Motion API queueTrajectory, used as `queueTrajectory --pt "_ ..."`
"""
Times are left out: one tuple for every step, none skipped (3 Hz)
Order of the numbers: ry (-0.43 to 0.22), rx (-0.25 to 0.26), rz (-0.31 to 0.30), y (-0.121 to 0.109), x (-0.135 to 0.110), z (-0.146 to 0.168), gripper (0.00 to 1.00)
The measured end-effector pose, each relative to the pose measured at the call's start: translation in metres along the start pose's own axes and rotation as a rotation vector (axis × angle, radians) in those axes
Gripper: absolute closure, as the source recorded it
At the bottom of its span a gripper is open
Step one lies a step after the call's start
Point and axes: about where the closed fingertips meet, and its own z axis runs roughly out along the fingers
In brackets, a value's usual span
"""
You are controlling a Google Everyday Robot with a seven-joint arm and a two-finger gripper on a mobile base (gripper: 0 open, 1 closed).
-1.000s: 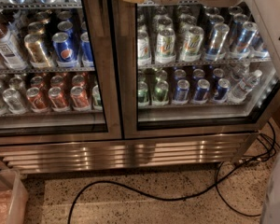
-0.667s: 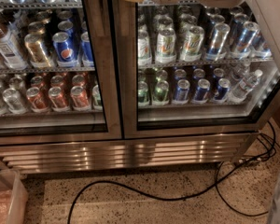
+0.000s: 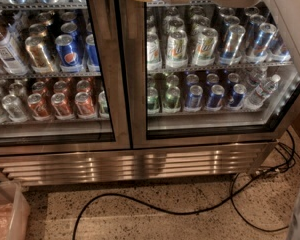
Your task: Open right fridge door
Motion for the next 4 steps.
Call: queueTrajectory --pt "0.000 0.000 0.000 -0.0021 0.0008 -0.0005 1.00" --pt "0.003 0.004 0.004 -0.0006 -0.0013 -0.0007 1.00" --pt "0.003 0.004 0.004 -0.0026 -0.0005 -0.0012 1.00" --pt "0.006 0.008 0.009 -0.0012 -0.0024 -0.0014 1.00"
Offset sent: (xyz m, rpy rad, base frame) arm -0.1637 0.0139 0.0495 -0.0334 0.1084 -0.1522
